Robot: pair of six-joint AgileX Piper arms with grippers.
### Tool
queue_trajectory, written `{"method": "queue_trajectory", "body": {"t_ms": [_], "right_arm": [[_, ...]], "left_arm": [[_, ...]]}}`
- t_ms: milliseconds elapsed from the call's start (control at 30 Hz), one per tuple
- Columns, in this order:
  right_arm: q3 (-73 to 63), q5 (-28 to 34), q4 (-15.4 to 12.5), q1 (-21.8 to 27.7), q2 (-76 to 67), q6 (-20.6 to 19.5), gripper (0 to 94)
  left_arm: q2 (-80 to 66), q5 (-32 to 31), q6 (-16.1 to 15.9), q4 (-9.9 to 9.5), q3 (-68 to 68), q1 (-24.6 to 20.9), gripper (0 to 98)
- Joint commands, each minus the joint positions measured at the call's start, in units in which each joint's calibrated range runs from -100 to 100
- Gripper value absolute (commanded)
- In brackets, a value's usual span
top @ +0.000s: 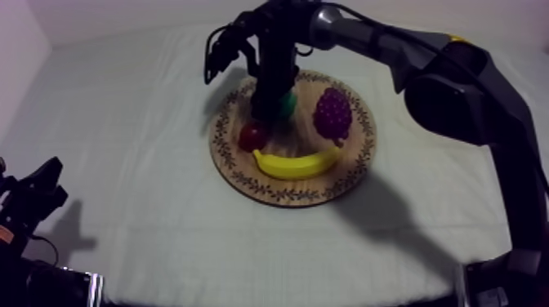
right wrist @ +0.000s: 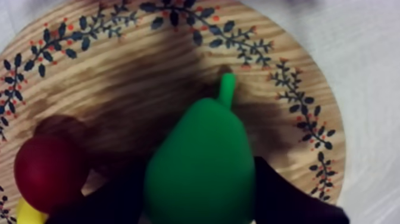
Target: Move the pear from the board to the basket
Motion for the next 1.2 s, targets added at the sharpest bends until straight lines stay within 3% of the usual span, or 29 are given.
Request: {"method": "queue_trajectory", "body": {"t_ms": [0, 267, 667, 933, 1167], "right_arm": [[0.17, 0.04, -0.08, -0.08, 0.06, -0.03, 41.3], [3.77, -0.68, 0.33, -0.15, -4.85, -0.39, 37.2], [14.25, 1.98, -0.26, -0.08, -28.97, 0.07, 36.4], [19.07, 4.94, -0.58, 0.13, -42.28, -7.33, 36.2], [18.5, 7.27, -2.3, 4.56, -47.92, -12.65, 35.3]], "left_arm": [[0.0, 0.0, 0.0, -0.02, -0.02, -0.01, 0.1], [0.0, 0.0, 0.0, -0.02, -0.02, -0.01, 0.1], [0.0, 0.0, 0.0, -0.02, -0.02, -0.01, 0.1], [0.0, 0.0, 0.0, -0.02, -0.02, -0.01, 0.1], [0.0, 0.0, 0.0, -0.02, -0.02, -0.01, 0.1]]}}
